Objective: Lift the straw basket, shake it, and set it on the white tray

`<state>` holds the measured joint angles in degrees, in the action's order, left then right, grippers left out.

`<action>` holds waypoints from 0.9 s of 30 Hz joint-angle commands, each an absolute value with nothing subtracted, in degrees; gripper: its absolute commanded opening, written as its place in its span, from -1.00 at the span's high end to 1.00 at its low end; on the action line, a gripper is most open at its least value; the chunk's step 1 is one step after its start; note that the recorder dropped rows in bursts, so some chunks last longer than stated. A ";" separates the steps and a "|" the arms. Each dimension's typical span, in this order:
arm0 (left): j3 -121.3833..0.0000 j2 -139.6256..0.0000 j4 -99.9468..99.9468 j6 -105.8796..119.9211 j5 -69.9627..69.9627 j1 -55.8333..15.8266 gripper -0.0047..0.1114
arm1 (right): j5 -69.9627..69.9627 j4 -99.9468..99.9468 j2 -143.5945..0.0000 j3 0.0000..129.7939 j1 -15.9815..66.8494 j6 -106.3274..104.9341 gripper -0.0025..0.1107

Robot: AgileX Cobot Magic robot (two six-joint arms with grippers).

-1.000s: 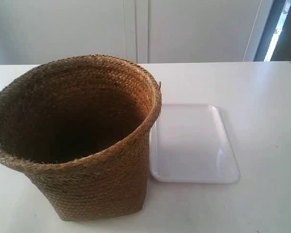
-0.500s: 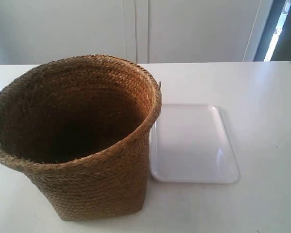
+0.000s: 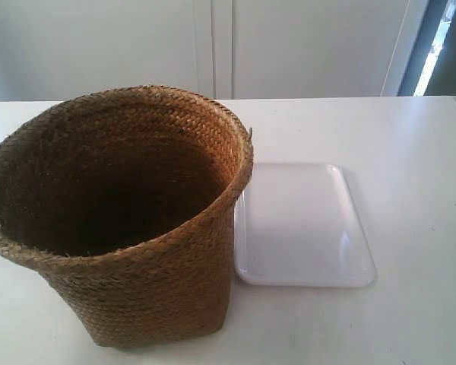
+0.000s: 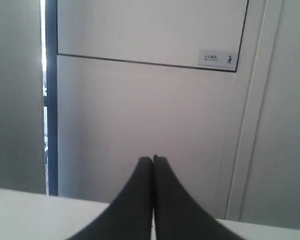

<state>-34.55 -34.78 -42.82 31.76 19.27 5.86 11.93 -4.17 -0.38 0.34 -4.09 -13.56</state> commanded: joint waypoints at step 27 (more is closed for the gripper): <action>-84.98 -77.17 -96.35 74.68 -47.72 23.55 0.92 | 11.76 -4.25 0.00 0.00 -4.46 -13.18 0.89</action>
